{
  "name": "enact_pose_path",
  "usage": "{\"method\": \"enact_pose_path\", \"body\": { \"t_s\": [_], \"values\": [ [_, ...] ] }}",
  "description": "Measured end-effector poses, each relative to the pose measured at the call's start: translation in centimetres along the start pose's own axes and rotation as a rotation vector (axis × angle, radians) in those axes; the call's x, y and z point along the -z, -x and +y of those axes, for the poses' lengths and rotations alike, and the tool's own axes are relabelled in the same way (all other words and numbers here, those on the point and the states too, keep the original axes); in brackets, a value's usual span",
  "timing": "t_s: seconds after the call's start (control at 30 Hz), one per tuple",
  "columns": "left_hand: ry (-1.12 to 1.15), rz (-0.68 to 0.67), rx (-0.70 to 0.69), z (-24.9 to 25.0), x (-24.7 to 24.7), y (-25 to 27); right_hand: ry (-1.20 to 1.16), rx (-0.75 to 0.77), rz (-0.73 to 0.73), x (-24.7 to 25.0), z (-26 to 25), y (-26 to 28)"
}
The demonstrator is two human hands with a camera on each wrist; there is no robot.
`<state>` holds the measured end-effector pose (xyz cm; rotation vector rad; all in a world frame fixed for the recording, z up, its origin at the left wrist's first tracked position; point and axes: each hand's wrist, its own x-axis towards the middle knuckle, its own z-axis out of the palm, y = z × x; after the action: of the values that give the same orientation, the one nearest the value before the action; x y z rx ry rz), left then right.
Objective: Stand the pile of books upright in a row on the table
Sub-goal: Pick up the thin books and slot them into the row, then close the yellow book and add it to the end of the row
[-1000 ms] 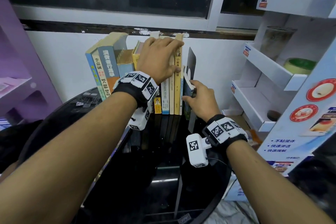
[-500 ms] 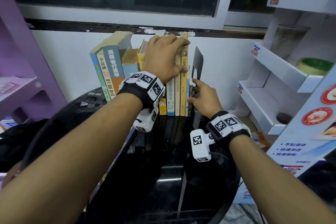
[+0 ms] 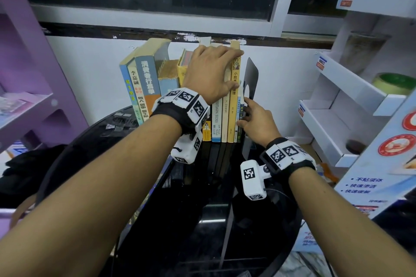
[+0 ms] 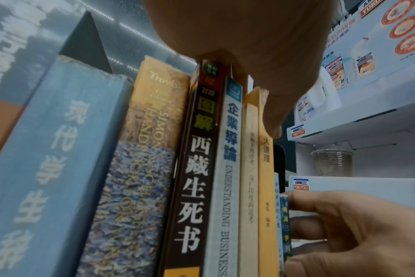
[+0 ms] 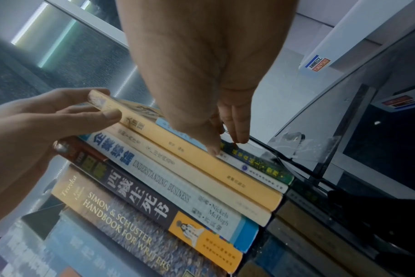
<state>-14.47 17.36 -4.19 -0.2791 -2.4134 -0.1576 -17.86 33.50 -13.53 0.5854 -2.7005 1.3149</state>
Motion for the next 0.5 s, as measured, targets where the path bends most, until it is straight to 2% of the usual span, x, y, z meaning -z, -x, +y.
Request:
{"method": "enact_pose_path", "body": {
  "t_s": [0.17, 0.3, 0.5],
  "values": [
    [0.036, -0.052, -0.025, -0.1, 1.2, 0.8, 0.039, -0.011, -0.014, 0.4, -0.8, 1.0],
    [0.082, -0.043, -0.054, -0.3, 2.1, 2.4, 0.059, -0.034, 0.020, 0.8, -1.7, 2.1],
    [0.238, 0.028, -0.004, -1.2, 4.0, 5.9, 0.066, -0.114, 0.128, 0.7, -3.1, 4.1]
  ]
}}
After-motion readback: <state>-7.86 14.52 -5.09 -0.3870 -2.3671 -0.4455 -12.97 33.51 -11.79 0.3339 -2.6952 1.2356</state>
